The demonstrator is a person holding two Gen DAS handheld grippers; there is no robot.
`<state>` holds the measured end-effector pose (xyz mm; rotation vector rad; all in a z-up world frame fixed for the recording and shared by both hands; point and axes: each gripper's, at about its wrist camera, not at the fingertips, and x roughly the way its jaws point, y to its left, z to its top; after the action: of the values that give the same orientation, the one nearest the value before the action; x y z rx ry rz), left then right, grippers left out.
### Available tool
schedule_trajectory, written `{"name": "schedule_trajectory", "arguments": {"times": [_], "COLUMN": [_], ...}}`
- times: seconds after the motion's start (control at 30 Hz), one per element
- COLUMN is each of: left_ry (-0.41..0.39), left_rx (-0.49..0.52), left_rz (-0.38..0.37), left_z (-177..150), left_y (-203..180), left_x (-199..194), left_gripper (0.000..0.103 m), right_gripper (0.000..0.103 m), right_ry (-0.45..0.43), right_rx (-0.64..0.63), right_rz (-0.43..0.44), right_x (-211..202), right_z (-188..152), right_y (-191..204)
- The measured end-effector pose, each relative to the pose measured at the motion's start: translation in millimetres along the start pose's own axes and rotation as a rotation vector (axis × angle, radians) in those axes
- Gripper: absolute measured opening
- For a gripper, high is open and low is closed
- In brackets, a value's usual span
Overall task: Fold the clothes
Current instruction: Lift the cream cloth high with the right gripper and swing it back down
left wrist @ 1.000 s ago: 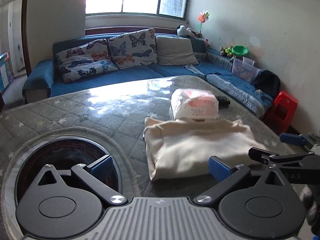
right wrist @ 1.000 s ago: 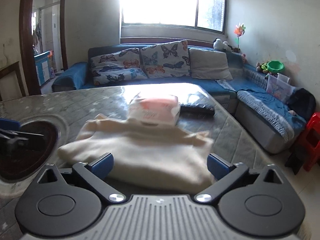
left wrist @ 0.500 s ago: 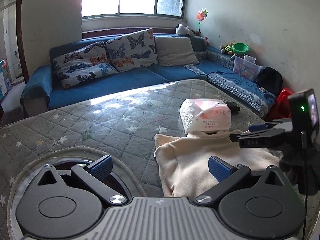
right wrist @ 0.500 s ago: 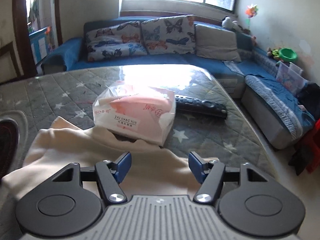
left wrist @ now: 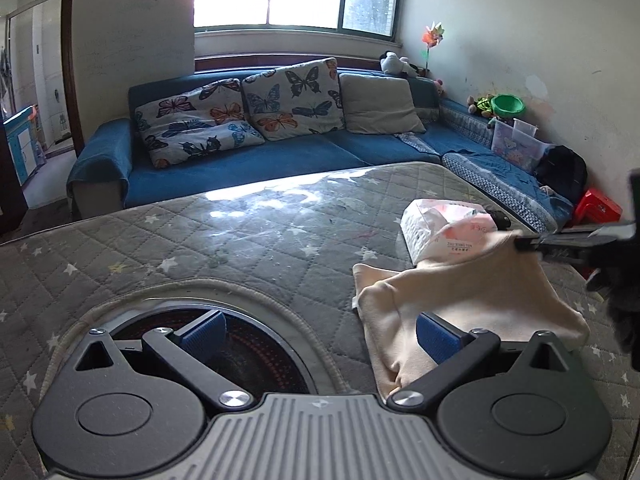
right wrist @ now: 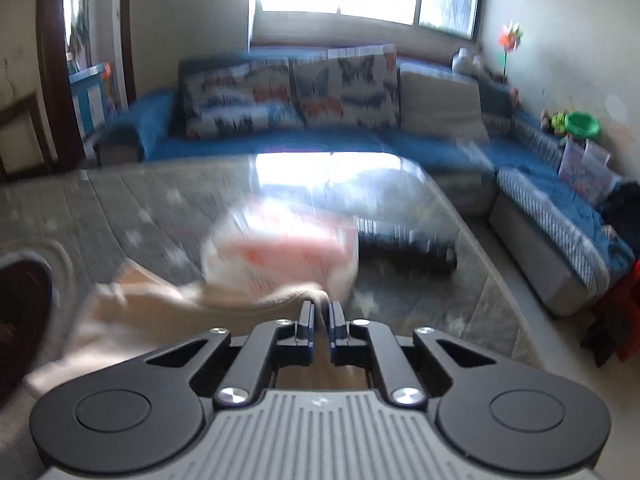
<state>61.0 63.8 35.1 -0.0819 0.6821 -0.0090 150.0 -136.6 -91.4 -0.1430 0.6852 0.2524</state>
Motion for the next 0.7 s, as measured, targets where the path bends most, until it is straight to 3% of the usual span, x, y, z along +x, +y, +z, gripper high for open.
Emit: {"name": "schedule_trajectory", "arguments": {"times": [0.3,0.43,0.53,0.7], "left_ry": [-0.06,-0.091,-0.112,-0.116], "left_rx": [-0.05,-0.061,-0.053,-0.04], "left_rz": [0.061,0.102,0.134,0.167], "left_z": [10.1,14.2,15.1,9.9], "left_y": [33.5,51.2,62.1,73.1], "left_x": [-39.5,-62.9,-80.5,-98.4], "left_gripper": [0.103,0.103,0.103,0.103], "right_gripper": [0.006,0.005,0.005,0.006], "right_ry": [-0.379,-0.513,-0.54,-0.465], "right_rx": [-0.014,-0.047,-0.114,-0.212], "right_rz": [0.132,0.228,0.286,0.362], "right_x": [-138.3,-199.3,-233.5,-260.7], "right_z": [78.9,91.3,79.5,31.0], "right_y": [38.4,59.4,75.0,96.9]}}
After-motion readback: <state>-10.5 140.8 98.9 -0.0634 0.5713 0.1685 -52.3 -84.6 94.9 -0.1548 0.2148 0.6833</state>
